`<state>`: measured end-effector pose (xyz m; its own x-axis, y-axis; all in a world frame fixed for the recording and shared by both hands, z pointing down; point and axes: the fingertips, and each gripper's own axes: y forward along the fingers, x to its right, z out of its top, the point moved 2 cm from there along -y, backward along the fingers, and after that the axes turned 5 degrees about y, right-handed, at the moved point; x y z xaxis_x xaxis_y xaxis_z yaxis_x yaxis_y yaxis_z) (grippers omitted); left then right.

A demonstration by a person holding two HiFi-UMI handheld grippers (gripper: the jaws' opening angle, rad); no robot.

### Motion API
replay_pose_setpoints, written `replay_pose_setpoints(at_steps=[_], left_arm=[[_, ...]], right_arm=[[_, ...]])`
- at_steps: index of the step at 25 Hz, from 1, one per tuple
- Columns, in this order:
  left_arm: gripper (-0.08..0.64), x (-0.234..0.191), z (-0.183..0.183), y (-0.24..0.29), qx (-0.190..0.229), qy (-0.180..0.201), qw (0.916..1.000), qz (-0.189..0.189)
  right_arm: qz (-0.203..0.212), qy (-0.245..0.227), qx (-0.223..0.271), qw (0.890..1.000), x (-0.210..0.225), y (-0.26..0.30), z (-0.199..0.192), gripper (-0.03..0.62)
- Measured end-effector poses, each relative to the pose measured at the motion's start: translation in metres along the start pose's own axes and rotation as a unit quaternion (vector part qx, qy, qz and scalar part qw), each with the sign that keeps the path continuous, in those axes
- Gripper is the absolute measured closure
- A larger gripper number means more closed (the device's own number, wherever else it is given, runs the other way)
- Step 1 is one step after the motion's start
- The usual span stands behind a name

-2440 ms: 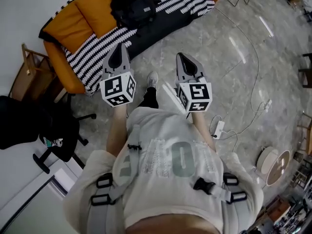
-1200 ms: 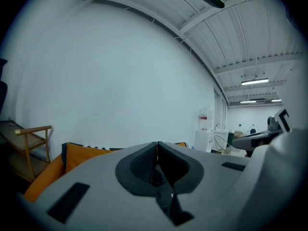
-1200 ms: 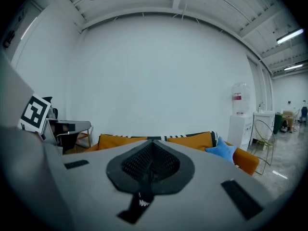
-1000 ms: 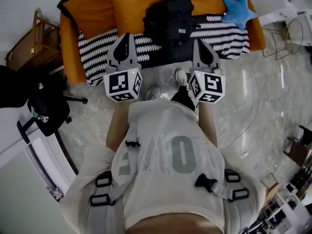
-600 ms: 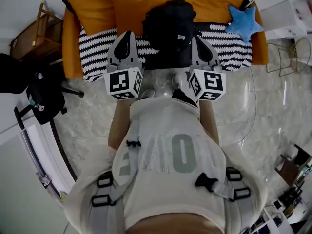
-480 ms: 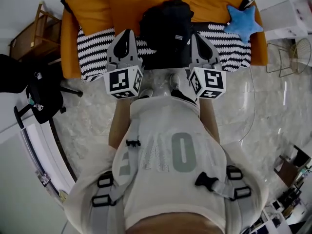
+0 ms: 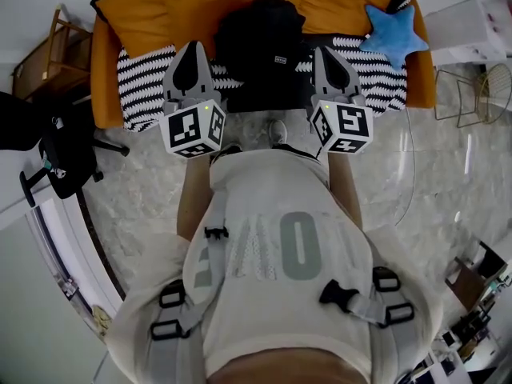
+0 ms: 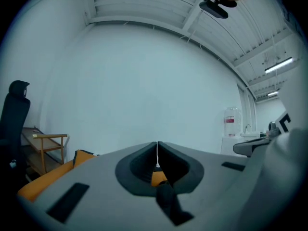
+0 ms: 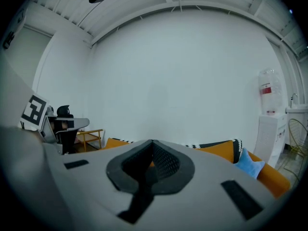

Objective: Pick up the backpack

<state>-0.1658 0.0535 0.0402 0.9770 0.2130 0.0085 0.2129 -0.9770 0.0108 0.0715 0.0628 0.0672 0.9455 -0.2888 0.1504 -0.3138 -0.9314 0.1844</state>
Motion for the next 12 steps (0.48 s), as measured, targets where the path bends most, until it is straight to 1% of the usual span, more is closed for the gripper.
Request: replay_pose_setpoints(at_steps=[6, 12], left_arm=[[0.538, 0.014, -0.003, 0.001, 0.003, 0.002, 0.9999, 0.011], [0.538, 0.022, 0.004, 0.004, 0.021, 0.003, 0.9996, 0.019]], right_arm=[[0.011, -0.001, 0.000, 1.000, 0.014, -0.002, -0.003, 0.584], [0.010, 0.006, 0.010, 1.000, 0.027, -0.003, 0.002, 0.584]])
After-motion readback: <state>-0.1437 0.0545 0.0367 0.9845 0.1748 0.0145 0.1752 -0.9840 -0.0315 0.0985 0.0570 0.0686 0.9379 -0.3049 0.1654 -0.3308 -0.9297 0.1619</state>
